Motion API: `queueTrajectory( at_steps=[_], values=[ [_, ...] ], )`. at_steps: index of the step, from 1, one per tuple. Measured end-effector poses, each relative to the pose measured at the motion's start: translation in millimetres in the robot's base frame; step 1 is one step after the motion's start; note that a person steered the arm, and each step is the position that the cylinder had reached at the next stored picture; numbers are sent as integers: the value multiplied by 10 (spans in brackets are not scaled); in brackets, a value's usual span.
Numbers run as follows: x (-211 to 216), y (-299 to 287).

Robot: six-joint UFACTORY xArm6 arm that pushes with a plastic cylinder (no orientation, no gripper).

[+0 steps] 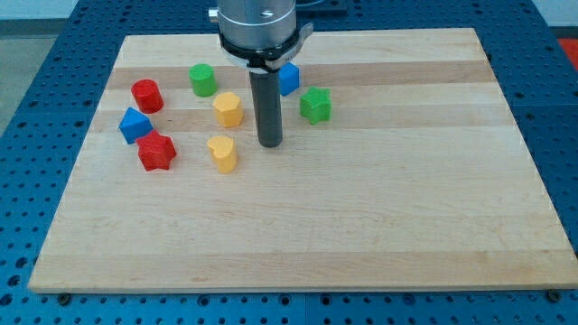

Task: Move the green star down a bit

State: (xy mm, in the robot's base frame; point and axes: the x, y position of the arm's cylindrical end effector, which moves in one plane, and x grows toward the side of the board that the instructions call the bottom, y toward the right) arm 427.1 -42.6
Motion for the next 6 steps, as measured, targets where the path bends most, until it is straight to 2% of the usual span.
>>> queueTrajectory(
  at_steps=[1, 2, 3, 4, 5, 6],
  values=[
    [106, 231],
    [104, 995],
    [-69, 1846],
    [-595, 2052],
    [-978, 1890],
    [-1007, 1837]
  ],
)
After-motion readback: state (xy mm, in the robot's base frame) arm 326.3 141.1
